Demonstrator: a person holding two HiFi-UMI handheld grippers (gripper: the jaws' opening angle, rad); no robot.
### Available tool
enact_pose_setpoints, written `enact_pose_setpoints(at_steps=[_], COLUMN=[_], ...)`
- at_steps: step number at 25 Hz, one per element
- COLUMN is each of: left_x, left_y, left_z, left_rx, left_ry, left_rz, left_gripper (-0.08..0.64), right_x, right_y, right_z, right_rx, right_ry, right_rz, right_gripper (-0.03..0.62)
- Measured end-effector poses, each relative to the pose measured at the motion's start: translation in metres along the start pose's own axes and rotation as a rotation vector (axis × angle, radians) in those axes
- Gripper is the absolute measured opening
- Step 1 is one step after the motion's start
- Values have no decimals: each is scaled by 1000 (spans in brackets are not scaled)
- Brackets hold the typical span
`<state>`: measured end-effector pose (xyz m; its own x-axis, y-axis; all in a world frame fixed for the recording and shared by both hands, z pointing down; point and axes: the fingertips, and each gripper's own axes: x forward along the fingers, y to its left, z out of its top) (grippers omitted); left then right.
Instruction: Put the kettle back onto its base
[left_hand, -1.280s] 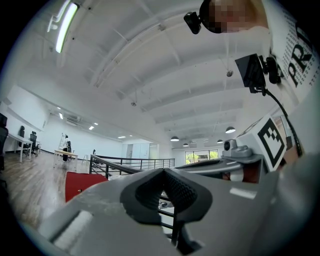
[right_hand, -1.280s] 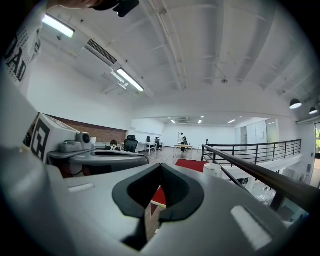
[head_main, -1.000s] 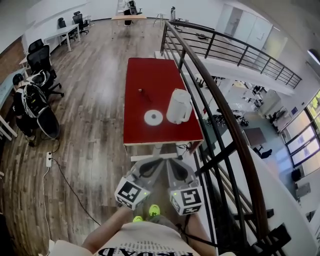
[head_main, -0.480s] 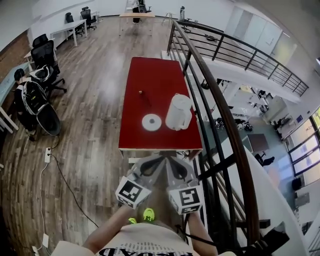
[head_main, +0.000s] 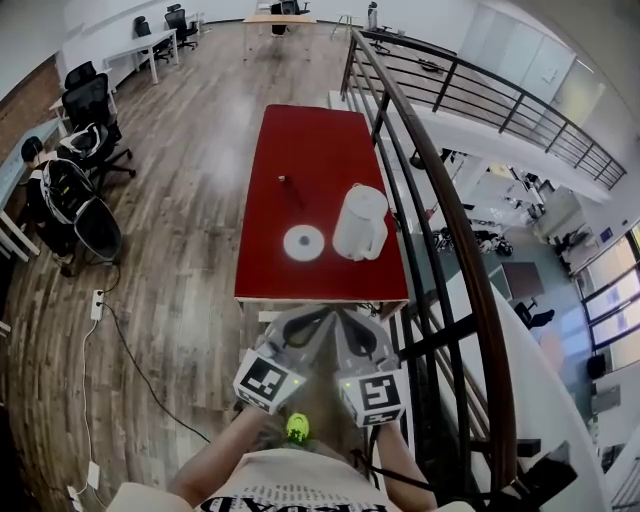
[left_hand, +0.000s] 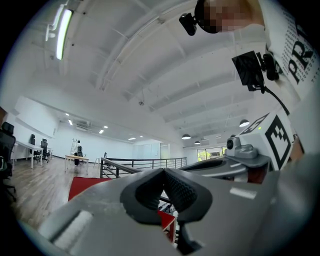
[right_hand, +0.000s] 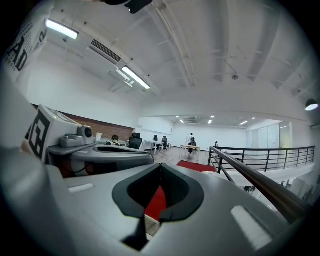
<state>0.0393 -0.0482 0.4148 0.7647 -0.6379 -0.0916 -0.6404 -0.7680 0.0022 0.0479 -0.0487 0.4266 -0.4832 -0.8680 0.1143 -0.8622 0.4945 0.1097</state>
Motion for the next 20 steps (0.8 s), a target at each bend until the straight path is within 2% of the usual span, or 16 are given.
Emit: enact_pose_setpoints(at_steps=[7,11,20], left_x=[26,44,75], left_y=[33,55,98], left_z=[-22,-17,-20], left_rx=[3,-13,17], left_ry=[34,13,7], left_rz=[-42,-60,-108], left_gripper=[-9,-9,-9], right_x=[38,63,109], right_y=[-21,-35,-59], right_z=[-8,-3,2], right_rx=[0,14,1], right_ry=[23,24,19], right_rz=[-47,-79,-132], right_gripper=[8,8,9])
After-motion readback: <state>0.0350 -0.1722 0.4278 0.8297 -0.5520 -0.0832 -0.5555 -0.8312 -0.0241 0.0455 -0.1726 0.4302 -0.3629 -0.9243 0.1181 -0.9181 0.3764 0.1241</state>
